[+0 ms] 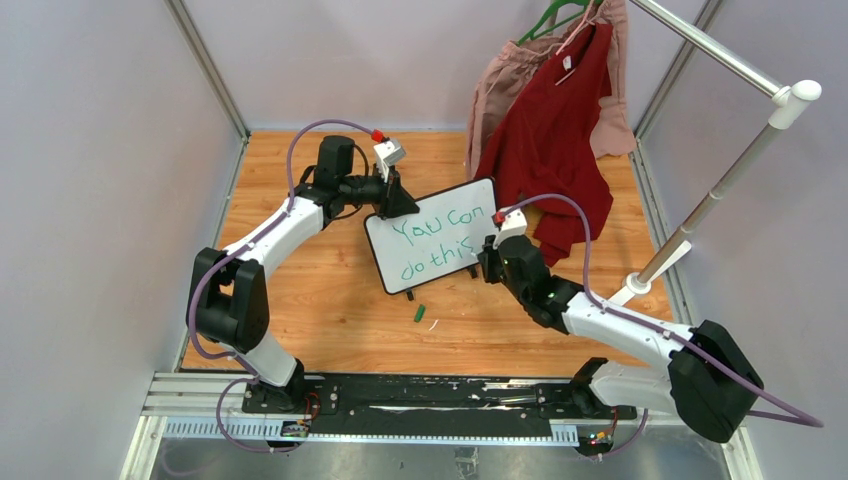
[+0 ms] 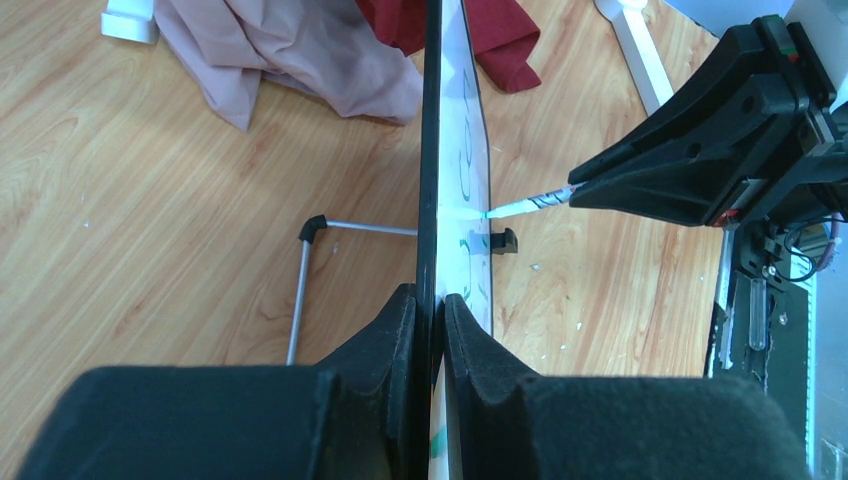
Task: Write a sentence on the whiteboard
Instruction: Write a sentence on the whiteboard, then pick up the pen cap from the center of the board.
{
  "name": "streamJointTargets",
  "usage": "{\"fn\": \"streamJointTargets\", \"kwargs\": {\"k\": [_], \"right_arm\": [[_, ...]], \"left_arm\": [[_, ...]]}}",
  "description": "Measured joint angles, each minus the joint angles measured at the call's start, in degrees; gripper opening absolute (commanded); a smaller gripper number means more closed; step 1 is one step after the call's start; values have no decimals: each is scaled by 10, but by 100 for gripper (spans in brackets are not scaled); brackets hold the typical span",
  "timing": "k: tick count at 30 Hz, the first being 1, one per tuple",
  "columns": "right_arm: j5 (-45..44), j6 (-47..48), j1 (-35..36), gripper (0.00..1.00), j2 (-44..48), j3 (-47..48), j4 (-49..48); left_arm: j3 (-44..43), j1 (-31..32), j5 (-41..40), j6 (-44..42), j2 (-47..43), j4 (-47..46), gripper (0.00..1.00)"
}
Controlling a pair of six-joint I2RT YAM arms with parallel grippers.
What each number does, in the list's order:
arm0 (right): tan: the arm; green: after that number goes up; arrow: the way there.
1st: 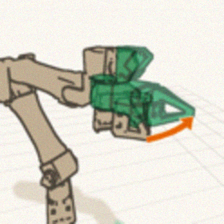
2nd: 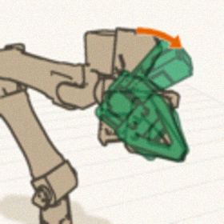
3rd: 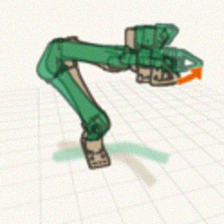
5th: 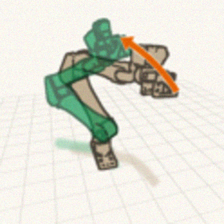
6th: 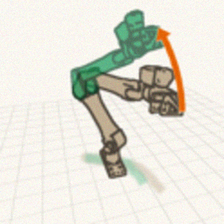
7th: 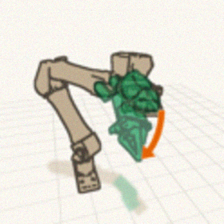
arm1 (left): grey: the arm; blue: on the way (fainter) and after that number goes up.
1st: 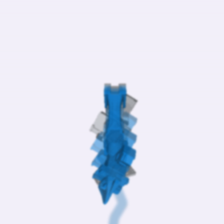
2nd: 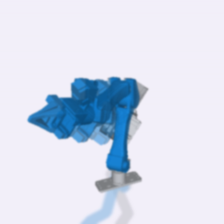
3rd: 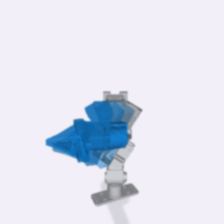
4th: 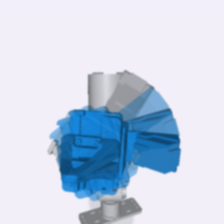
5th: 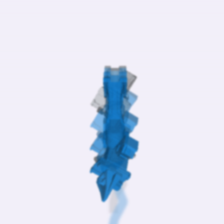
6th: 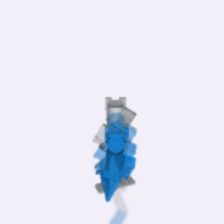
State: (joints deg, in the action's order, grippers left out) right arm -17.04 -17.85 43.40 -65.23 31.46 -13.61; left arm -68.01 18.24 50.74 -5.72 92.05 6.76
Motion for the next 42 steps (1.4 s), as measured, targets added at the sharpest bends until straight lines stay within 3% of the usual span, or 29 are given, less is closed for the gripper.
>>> {"fn": "streamJointTargets", "kwargs": {"k": [16,34,36,42], "right_arm": [[5,-9,30,0,-11,3,17],[26,-4,30,0,227,-2,177],[30,-4,30,0,244,-3,192],[45,-3,30,0,268,-3,221]], "left_arm": [[1,4,-4,0,-3,-2,1],[11,9,-100,-3,-11,-7,60],[18,9,-120,0,-20,-10,70],[51,-5,-198,30,-84,-44,79]]}}
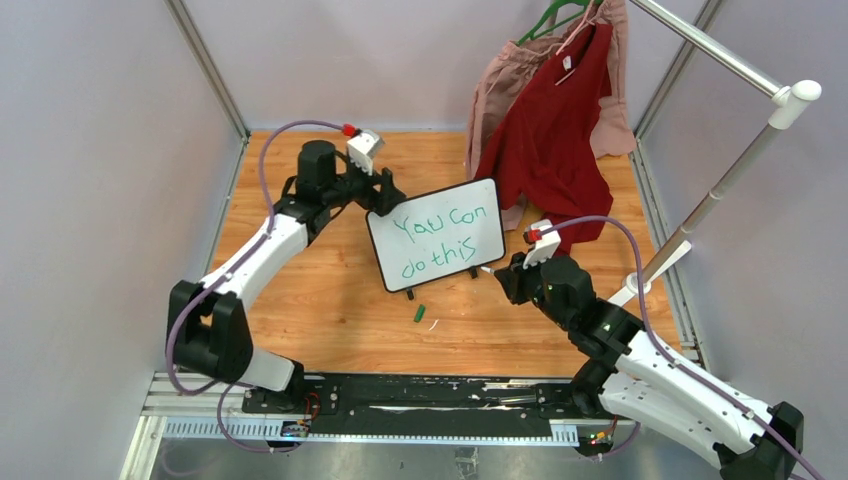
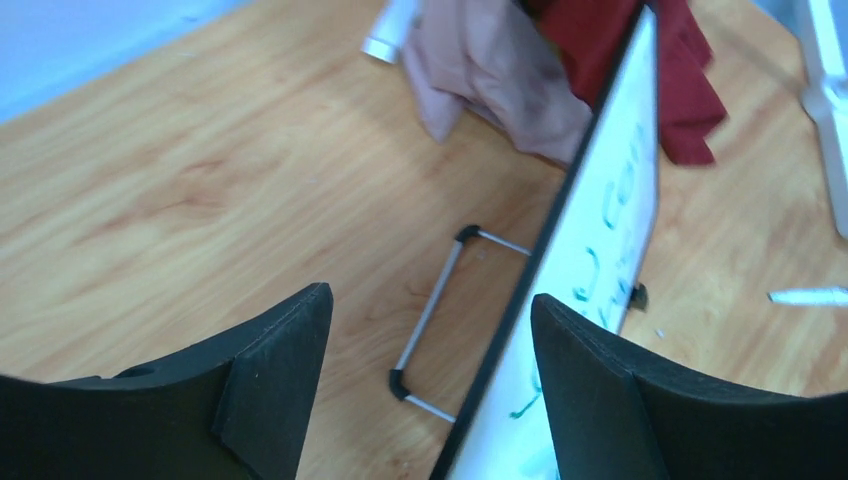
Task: Write a sentence on the whiteboard
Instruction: Pick up the pen cap from the center of the board.
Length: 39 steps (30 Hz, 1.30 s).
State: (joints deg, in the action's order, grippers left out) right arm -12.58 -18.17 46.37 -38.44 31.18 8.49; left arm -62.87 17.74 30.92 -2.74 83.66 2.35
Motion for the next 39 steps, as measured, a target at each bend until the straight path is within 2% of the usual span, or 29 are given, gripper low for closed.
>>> {"fn": "streamJointTargets", "kwargs": {"k": [5,7,8,13,16,19,23,25,30,34,35,36,39], "right_arm": [[10,3,0,0,6,0,8],[13,6,0,0,8,0,12],[17,8,0,0,10,0,14],[41,17,0,0,21,0,20],[59,22,0,0,31,0,21],[74,26,0,0,41,0,21],[84,28,0,0,53,0,27],[85,28,0,0,62,0,32],[73,28,0,0,101,-2,42],[35,21,0,0,142,-5,66],[22,17,0,0,154,-7,73],[-7,8,0,0,179,-12,96],[-33,-1,0,0,208,-15,120]], "left_arm": [[41,-35,-94,54,-91,-44,87],[47,-38,-133,65,-126,-53,98],[47,-38,-149,70,-140,-53,100],[78,-37,-226,121,-216,-75,100],[157,-38,-275,197,-288,-118,100],[208,-38,-273,248,-337,-125,100],[207,-25,-231,279,-349,-85,100],[204,44,-252,271,-358,-31,100],[195,263,-351,263,-363,110,97],[196,353,-422,298,-346,179,92],[196,379,-447,309,-333,196,87],[194,430,-483,327,-294,224,85],[169,482,-520,344,-210,259,79]]}}
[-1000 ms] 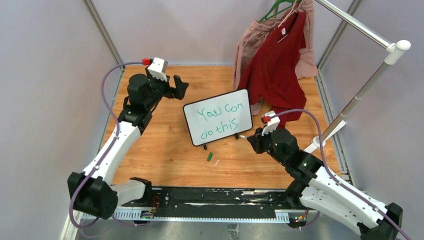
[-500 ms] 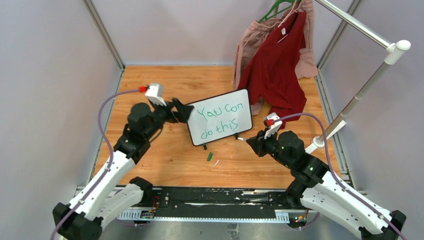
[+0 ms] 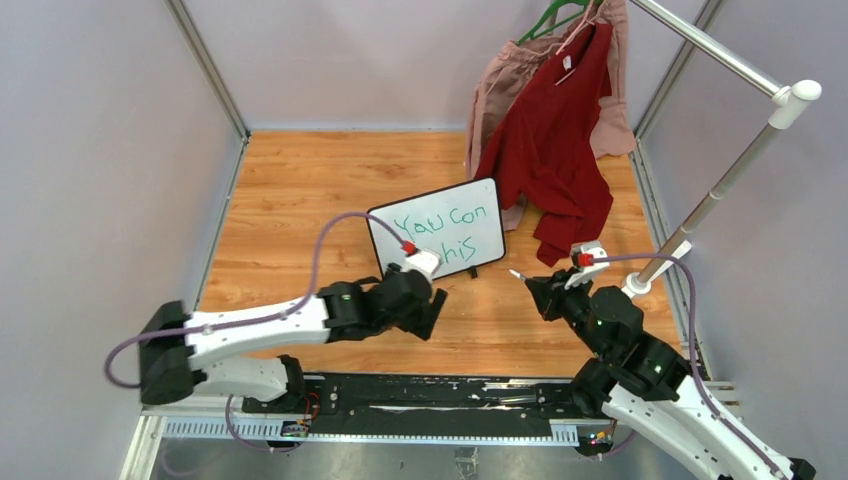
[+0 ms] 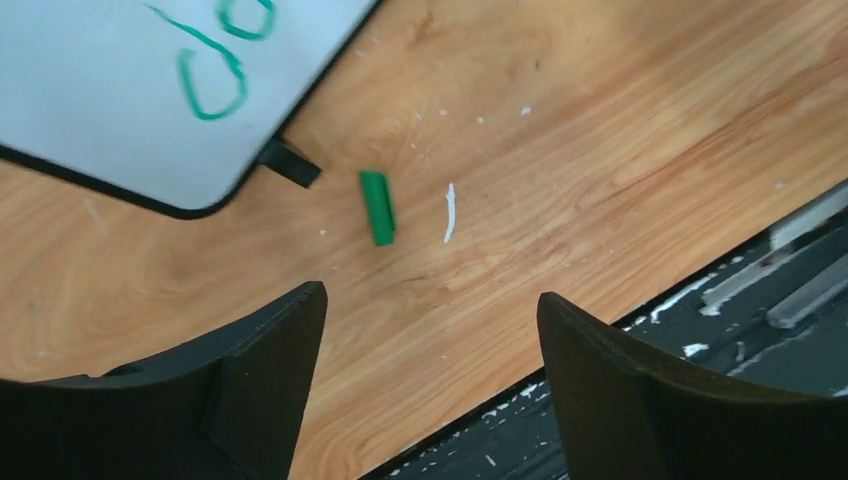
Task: Write a sentence on the whiteboard
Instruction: Pick up the pen cap from the center of the board.
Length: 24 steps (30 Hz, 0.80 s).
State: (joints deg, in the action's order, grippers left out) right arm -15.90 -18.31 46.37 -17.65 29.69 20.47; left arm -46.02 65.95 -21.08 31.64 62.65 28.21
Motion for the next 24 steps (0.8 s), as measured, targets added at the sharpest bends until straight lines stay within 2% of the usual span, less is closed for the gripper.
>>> {"fn": "streamJointTargets", "kwargs": {"k": [4,7,8,16,24], "right_arm": [[-36,-12,0,0,54,-4,34],[-50,-15,0,0,77,-4,45],[-53,-16,0,0,83,-4,47],[-62,-16,0,0,87,-4,52],[-64,-16,0,0,88,-4,53]], "left_arm": [[-32,30,-7,10,143,3,67],[-42,30,-10,11,199,11,50],[-48,30,-10,11,214,11,48],[-59,27,-7,29,261,-17,47],[-46,-11,10,46,269,-52,50]]}}
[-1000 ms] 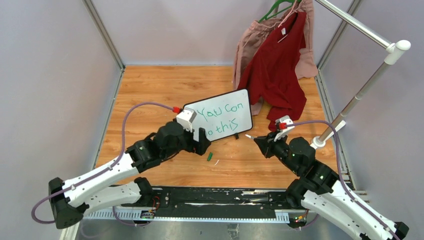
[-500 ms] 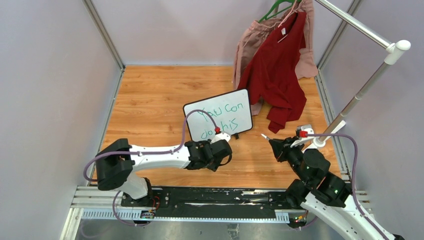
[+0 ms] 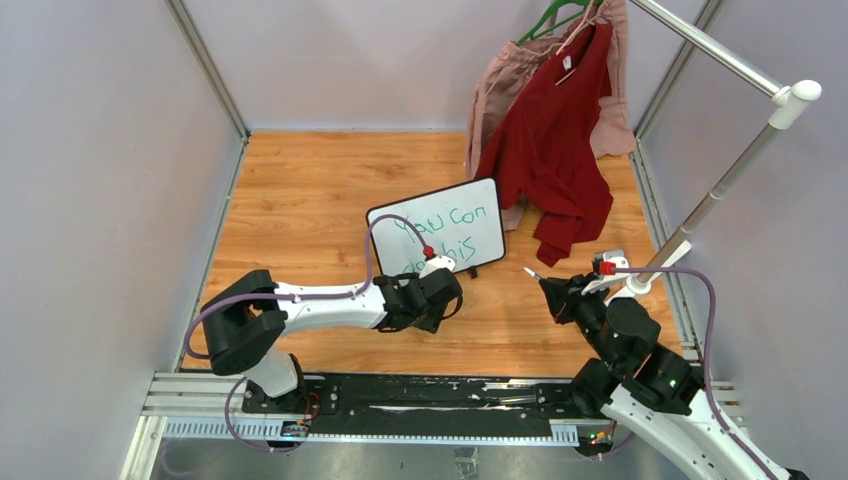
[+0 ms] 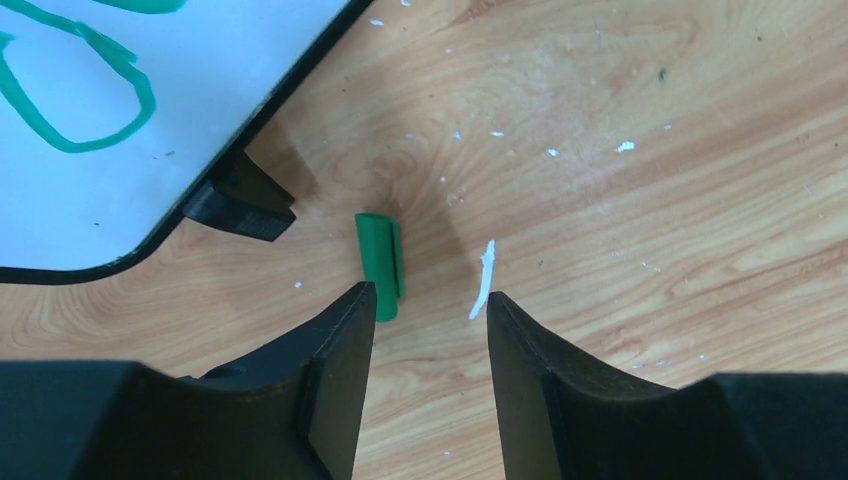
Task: Write a sentence on the whiteboard
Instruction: Pick up the pen cap from the center of the board.
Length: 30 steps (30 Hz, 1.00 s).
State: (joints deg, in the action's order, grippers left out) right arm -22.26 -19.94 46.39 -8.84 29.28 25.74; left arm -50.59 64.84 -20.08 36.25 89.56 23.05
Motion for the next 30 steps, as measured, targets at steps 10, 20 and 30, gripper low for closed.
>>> {"fn": "streamJointTargets", "kwargs": {"k": [10,20,30], "right_arm": [[-3,0,0,0,0,-3,0],[-3,0,0,0,0,-4,0],[-3,0,0,0,1,-8,-1]], "left_arm": [[12,-37,19,-4,-1,-19,49],[12,-52,41,-16,10,-36,44],[12,-55,50,-29,28,-38,37]]}}
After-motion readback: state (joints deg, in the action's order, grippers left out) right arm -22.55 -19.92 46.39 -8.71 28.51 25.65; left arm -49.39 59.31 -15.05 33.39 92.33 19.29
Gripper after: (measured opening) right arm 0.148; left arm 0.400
